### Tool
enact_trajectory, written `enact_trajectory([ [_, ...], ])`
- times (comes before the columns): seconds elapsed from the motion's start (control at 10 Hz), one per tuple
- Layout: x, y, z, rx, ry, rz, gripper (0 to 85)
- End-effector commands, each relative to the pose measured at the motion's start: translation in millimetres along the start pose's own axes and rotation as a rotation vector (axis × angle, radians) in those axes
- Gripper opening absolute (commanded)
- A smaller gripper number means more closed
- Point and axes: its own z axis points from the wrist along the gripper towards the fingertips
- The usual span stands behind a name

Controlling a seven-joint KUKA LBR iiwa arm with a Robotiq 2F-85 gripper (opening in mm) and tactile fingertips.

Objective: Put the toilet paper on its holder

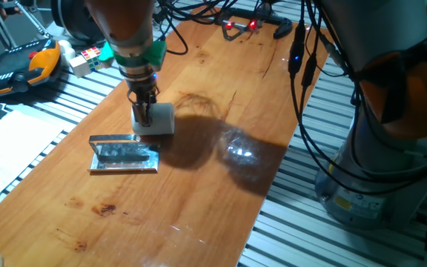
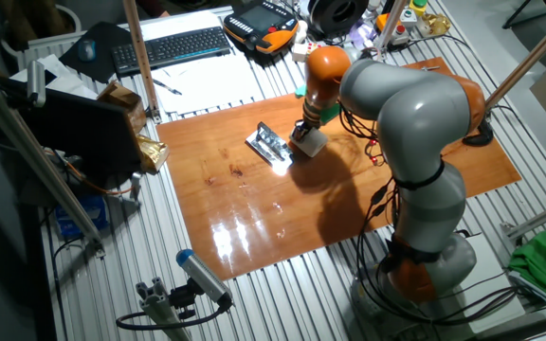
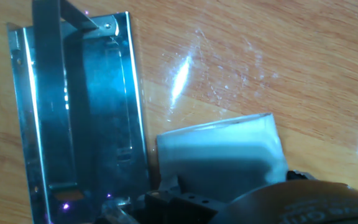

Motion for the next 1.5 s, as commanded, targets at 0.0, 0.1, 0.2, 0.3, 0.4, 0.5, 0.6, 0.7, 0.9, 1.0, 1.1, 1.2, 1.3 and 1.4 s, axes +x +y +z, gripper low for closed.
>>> enact_trajectory([
  [0.0,0.2,1.3,1.3,0.002,-0.001,0.001,85.0],
  [0.1,0.7,3.6,2.6,0.004,-0.003,0.007,85.0],
  [0.2,1.4,6.5,3.8,0.007,-0.005,0.010,85.0],
  [0.3,1.9,8.1,4.6,0.011,-0.004,0.004,84.0],
  [0.4,1.8,8.8,5.1,0.010,-0.004,-0.001,77.7],
  [0.5,1.7,9.0,4.9,0.008,-0.005,-0.004,60.7],
  [0.6,1.5,8.9,3.8,0.010,-0.004,-0.008,46.7],
  [0.7,1.6,8.8,1.7,0.014,-0.003,-0.013,37.0],
  [0.9,1.1,9.7,-6.1,0.033,0.004,-0.016,22.7],
  [1.0,1.1,8.0,-11.5,0.030,0.007,-0.014,19.7],
  [1.1,0.7,5.5,-15.7,0.030,0.007,-0.013,19.3],
  [1.2,0.6,2.6,-19.4,0.033,0.009,-0.010,19.7],
  [1.3,0.9,0.4,-23.3,0.031,0.008,-0.002,20.0],
  [1.4,2.6,0.5,-28.7,0.028,0.004,0.020,20.0],
])
